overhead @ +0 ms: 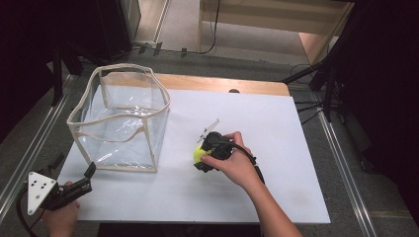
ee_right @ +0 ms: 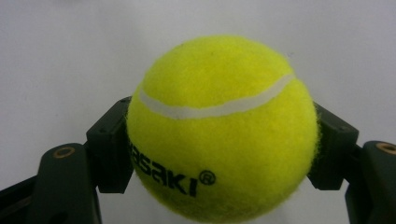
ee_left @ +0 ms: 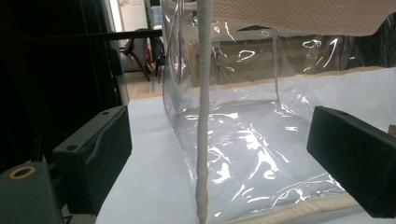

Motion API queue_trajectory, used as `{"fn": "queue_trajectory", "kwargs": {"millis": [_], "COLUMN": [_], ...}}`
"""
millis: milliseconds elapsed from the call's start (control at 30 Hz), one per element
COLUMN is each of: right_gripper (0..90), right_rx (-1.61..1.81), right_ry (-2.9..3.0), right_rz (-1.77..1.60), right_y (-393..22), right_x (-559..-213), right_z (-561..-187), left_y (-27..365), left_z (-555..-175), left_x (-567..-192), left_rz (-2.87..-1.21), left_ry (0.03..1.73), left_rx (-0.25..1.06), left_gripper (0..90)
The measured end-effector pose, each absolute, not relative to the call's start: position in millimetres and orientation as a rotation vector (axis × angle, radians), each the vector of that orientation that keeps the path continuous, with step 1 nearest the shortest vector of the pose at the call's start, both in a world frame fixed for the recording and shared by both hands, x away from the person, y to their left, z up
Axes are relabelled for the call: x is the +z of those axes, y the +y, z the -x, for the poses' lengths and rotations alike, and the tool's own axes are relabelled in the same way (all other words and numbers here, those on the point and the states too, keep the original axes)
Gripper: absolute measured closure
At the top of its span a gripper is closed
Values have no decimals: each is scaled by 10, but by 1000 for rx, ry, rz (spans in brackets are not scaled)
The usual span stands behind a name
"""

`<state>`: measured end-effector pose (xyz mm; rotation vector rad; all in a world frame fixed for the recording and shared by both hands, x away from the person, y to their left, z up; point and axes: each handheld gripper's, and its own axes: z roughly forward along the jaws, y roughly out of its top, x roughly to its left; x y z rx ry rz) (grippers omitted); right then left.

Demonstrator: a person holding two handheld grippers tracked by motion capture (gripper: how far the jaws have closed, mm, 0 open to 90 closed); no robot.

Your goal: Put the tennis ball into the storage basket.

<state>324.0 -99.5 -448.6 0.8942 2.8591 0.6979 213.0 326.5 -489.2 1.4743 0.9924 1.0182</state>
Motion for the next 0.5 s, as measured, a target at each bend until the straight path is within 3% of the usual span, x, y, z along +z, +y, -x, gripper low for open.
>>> {"fn": "queue_trajectory", "kwargs": {"millis": [500], "right_gripper": [235], "right_rx": [696], "right_ry": [2895], "right_rz": [-827], "right_y": [-740], "right_x": [-4403], "right_z": [-3330], "left_y": [3271], "left_z": [-2132], "left_x": [-4892], "left_rz": [-1464], "left_ry": [995], "left_rx": [1011], "left_gripper": [69]}}
